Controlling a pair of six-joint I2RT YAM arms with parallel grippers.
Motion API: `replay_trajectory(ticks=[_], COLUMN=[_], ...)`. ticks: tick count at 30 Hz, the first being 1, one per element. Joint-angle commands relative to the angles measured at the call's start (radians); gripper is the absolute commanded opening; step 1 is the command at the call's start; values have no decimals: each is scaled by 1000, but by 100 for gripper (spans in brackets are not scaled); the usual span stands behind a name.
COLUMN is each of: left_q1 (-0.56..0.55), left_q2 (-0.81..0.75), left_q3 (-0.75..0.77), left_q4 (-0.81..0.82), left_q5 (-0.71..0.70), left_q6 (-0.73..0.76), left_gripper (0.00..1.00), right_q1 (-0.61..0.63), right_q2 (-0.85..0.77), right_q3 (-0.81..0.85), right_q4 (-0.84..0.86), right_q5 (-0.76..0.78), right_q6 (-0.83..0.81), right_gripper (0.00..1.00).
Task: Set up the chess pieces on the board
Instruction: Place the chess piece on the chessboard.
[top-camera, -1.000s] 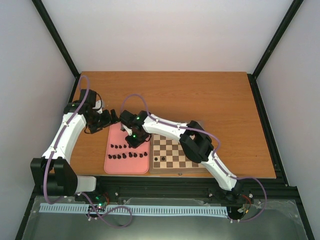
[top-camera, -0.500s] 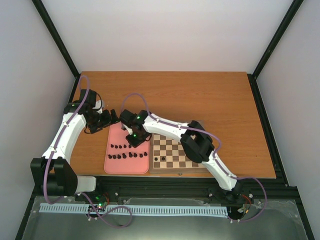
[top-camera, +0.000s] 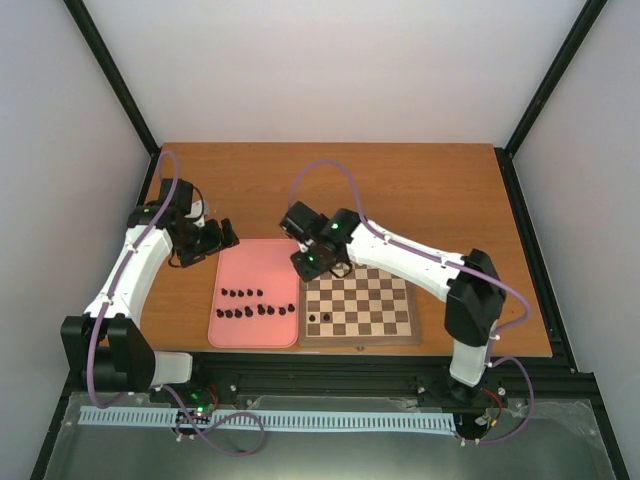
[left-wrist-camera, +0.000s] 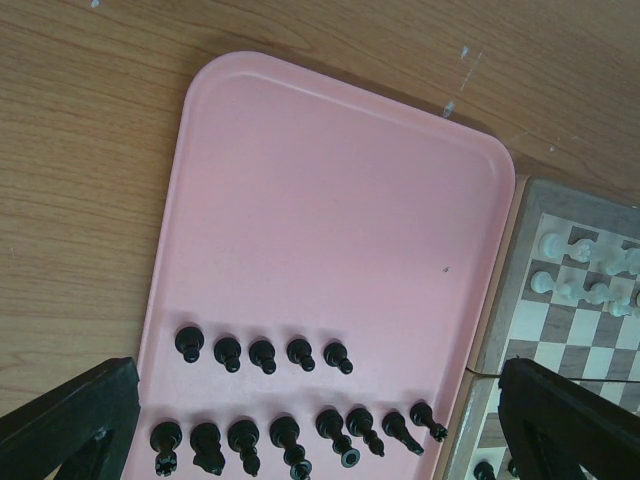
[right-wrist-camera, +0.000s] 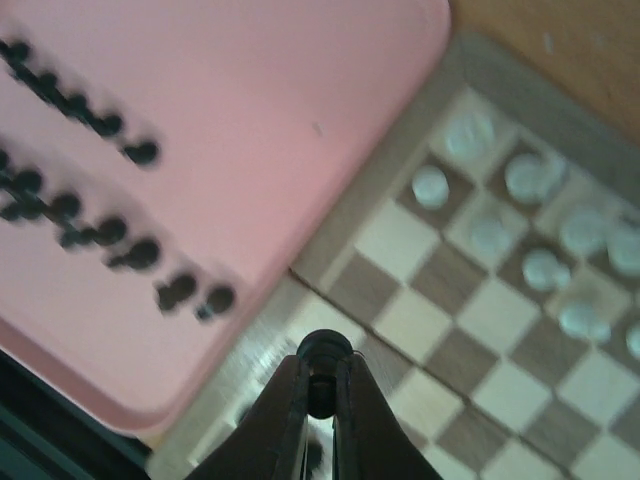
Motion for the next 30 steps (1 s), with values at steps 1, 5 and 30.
replay_trajectory(ticks=[1,5,30], left_q1=[4,4,4], left_q2=[7,13,13], left_q3=[12,16,10], left_q4=[17,19,17], left_q5=[10,13,10], left_q6=[-14,-14,-12], left_gripper=[100,100,100], right_q1=[-1,-1,35], right_q2=[-94,-160,-208], right_q3=[-192,-309,-523], right_q4=[-24,-2,100], right_q5=[32,-1,-75], right_q6=[70,93,132], right_gripper=[3,3,3])
